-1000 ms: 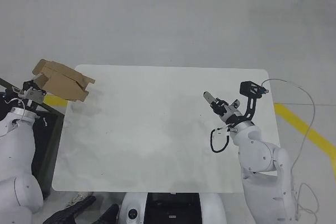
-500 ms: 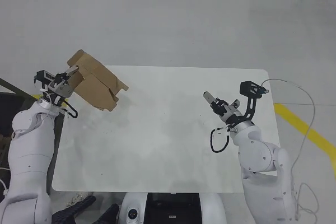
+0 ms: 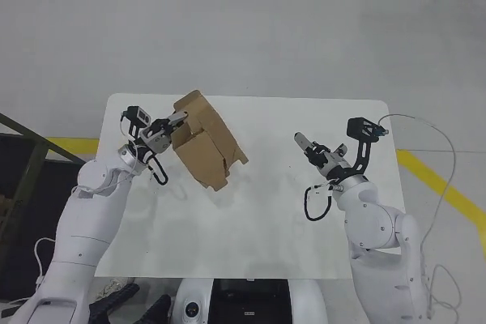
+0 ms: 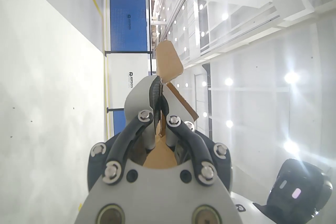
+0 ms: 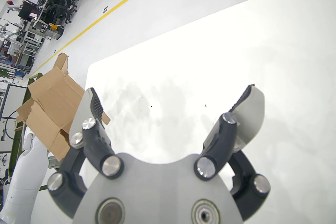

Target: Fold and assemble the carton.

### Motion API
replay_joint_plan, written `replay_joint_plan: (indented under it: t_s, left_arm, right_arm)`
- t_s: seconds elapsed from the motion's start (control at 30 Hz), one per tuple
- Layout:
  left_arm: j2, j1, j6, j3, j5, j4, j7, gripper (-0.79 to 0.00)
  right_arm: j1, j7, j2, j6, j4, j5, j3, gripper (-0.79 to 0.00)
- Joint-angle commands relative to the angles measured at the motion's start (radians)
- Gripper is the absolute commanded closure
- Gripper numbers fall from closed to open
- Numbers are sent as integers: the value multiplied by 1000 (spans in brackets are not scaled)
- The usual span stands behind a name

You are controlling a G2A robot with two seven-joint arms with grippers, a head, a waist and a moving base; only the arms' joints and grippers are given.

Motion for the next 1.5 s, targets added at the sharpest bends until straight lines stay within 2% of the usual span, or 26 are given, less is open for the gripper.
replay_joint_plan:
  t_s: [0.0, 0.57, 0.67, 0.8, 1.1, 1.23, 1.37, 1.4, 1.47]
  left_arm:
    - [-2, -3, 3, 15, 6, -3, -5, 0]
    - [-4, 2, 8, 22, 13, -4, 7, 0]
    - [-4, 8, 19, 20, 17, -7, 14, 0]
    - [-8, -19, 25, 40, 13, 14, -26, 0]
    - [-29, -146, 74, 119, -89, 149, -189, 0]
    - [-42, -200, 115, 156, -155, 218, -270, 0]
    - [-57, -237, 131, 207, -166, 260, -321, 0]
    - [-61, -242, 133, 220, -169, 266, -330, 0]
    - [-68, -251, 133, 243, -171, 277, -341, 0]
  right_arm:
    - [0, 0, 0, 0, 0, 0, 0, -785]
    - [-1, -2, 0, -4, 2, 7, -1, -785]
    - [9, -10, 0, -61, 41, 114, 9, -785]
    - [13, 4, 1, -158, 90, 274, 22, -785]
    - [-43, 120, 18, -381, 145, 560, 42, -785]
    - [-55, 148, 24, -436, 175, 667, 49, -785]
    - [-49, 158, 29, -473, 205, 704, 26, -785]
    - [-47, 151, 30, -479, 212, 718, 20, -717]
    - [-40, 139, 31, -489, 226, 737, 8, -520]
